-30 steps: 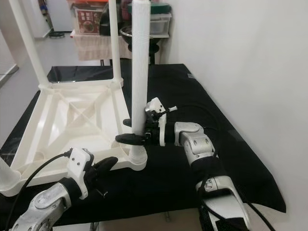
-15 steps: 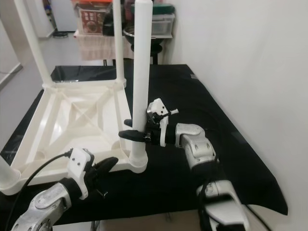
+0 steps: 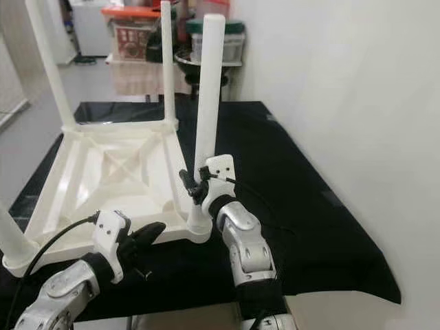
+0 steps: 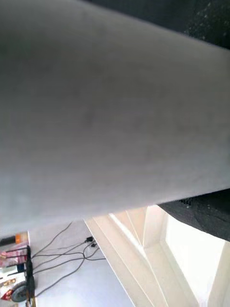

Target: Building children table

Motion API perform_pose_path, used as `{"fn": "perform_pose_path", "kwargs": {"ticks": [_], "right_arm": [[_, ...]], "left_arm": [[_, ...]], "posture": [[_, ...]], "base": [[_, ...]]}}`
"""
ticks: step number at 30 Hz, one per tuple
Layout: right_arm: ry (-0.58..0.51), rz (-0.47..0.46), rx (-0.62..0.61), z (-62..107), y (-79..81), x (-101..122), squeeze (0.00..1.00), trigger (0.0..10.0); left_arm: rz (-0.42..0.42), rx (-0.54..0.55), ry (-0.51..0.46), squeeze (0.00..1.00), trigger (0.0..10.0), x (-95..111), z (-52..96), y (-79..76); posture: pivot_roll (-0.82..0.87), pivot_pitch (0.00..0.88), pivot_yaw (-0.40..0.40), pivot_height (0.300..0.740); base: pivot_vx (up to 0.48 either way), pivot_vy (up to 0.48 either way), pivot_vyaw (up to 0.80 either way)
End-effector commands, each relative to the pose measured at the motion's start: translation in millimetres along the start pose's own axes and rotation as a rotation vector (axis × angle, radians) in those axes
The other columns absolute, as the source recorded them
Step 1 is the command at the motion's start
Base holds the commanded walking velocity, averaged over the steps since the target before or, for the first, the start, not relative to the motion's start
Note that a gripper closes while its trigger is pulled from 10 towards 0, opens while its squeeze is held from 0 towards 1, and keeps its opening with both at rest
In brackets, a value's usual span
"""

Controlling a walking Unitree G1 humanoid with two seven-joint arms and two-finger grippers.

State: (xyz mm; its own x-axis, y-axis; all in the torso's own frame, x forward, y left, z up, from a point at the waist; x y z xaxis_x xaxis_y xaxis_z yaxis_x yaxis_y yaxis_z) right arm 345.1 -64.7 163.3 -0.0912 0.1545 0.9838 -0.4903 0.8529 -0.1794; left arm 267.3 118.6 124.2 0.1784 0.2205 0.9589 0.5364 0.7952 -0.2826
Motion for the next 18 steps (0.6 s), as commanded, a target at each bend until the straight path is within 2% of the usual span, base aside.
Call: {"fn": "perform_pose_path", "kwargs": {"ticks": [1,2,3,4,5,8,9,10,11,12,13,14,15,16,18], "right_arm": [[0.110,-0.029,0.029,4.3,7.4,-24.6,0.00,3.5],[0.110,-0.055,0.038,5.5,6.5,-22.3,0.50,10.0],[0.110,-0.055,0.038,5.5,6.5,-22.3,0.50,10.0],[0.098,-0.083,0.073,4.7,7.9,-19.5,1.00,10.0],[0.062,-0.162,0.115,2.7,12.8,-9.2,1.00,10.0],[0.023,-0.193,0.163,0.8,15.6,0.2,1.00,10.0],[-0.008,-0.169,0.221,0.5,17.4,7.6,1.00,10.0],[-0.008,-0.169,0.221,0.5,17.4,7.6,1.00,10.0],[-0.053,-0.130,0.323,1.1,19.0,17.9,1.00,10.0],[-0.053,-0.130,0.323,1.1,19.0,17.9,1.00,10.0],[-0.091,-0.048,0.447,3.5,19.3,26.4,1.00,10.0],[-0.116,0.020,0.571,6.0,17.6,32.3,0.38,10.0],[-0.116,0.020,0.571,6.0,17.6,32.3,0.38,10.0],[-0.131,0.073,0.662,7.1,12.6,35.6,0.00,10.0],[-0.136,0.102,0.709,7.7,8.9,37.2,0.00,10.0]], "left_arm": [[-0.008,0.006,-0.002,0.00,10.0,-0.8,-1.9,-0.6],[-0.006,0.004,-0.002,0.00,10.0,-1.1,-2.3,-1.3],[-0.006,0.004,-0.002,0.00,10.0,-1.1,-2.3,-1.3],[-0.004,-0.001,0.000,0.00,10.0,-1.4,-2.5,-1.8],[0.001,-0.010,0.006,0.00,10.0,-1.9,-2.6,-2.7],[0.003,-0.016,0.009,0.00,10.0,-2.3,-2.7,-3.3],[0.003,-0.018,0.011,0.00,10.0,-2.4,-2.8,-3.6],[0.003,-0.018,0.011,0.00,10.0,-2.4,-2.8,-3.6],[0.003,-0.019,0.012,0.00,10.0,-2.5,-2.7,-3.5],[0.003,-0.019,0.012,0.00,10.0,-2.5,-2.7,-3.5],[0.003,-0.018,0.011,0.00,10.0,-2.3,-2.7,-3.4],[0.004,-0.018,0.011,0.00,10.0,-2.4,-2.8,-3.2],[0.004,-0.018,0.011,0.00,10.0,-2.4,-2.8,-3.2],[0.004,-0.017,0.010,0.00,10.0,-2.4,-2.9,-3.1],[0.004,-0.016,0.009,0.00,10.0,-2.5,-3.0,-3.1]], "posture": [[-0.01,0.000,-0.073,0.740],[-0.01,0.000,-0.065,0.740],[-0.01,0.000,-0.065,0.740],[-0.01,0.000,-0.064,0.740],[-0.01,0.000,-0.061,0.740],[-0.01,0.000,-0.061,0.740],[0.00,0.000,-0.064,0.740],[0.00,0.000,-0.064,0.740],[0.00,0.000,-0.065,0.740],[0.00,0.000,-0.065,0.740],[0.00,0.000,-0.065,0.740],[0.00,0.000,-0.069,0.740],[0.00,0.000,-0.069,0.740],[0.01,0.000,-0.072,0.740],[0.01,0.000,-0.072,0.740]], "base": [[0.000,0.000,0.00],[0.000,0.000,0.00],[0.000,0.000,0.00],[0.000,0.000,0.00],[0.000,0.000,0.00],[0.000,0.000,0.00],[0.000,0.000,0.00],[0.000,0.000,0.00],[0.000,0.000,0.00],[0.000,0.000,0.00],[0.000,0.000,0.00],[0.000,0.000,0.00],[0.000,0.000,0.00],[0.000,0.000,0.00],[0.000,0.000,0.00]]}}
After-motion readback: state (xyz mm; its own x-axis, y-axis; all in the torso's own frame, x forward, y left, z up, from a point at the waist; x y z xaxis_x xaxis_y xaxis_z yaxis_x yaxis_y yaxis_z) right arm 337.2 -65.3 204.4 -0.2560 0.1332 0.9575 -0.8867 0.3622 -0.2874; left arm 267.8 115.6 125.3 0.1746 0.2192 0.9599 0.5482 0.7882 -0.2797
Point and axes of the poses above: a point about 5 cm out from each wrist's last joint towards the gripper, its own z axis pointing back from the gripper into the wrist, its own x axis along the axis of the wrist's last joint, y = z × x, the point moved 2 cm from there along -z, pointing out of the wrist towards the gripper, and after that the axes turned 15 degrees about z, right-handed, at the moved point
